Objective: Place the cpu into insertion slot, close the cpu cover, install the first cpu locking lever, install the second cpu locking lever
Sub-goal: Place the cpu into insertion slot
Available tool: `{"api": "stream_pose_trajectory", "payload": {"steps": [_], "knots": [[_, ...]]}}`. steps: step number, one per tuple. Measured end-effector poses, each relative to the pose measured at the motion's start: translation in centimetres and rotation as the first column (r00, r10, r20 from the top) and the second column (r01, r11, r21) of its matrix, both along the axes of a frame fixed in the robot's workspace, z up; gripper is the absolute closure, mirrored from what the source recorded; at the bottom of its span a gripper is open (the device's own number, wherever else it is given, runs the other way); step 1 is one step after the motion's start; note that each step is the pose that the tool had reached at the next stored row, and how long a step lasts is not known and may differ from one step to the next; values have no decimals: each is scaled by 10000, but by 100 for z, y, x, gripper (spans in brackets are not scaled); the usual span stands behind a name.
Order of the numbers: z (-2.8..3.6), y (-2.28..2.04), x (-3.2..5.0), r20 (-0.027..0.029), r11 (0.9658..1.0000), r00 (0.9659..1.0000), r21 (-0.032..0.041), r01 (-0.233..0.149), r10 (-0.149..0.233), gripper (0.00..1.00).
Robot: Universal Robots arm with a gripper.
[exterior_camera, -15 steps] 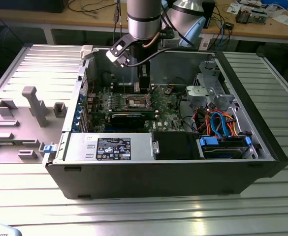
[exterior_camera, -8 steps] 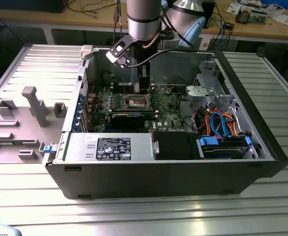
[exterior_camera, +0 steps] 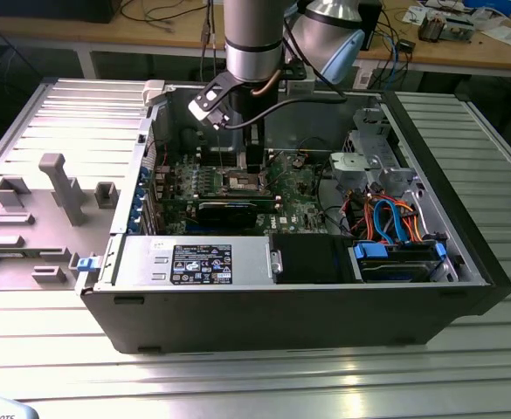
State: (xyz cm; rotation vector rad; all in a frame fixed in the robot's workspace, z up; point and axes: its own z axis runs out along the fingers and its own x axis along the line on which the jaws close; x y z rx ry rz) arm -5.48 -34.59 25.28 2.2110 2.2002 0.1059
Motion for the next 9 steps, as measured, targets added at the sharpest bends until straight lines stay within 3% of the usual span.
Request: {"api": "stream_pose_trajectory", "payload": {"steps": [1,9], "knots": [[-39,0,-3,-2,10000,10000,-1,9,-9,46],[-44,0,-3,0,10000,10000,-2,29,-29,46]]}}
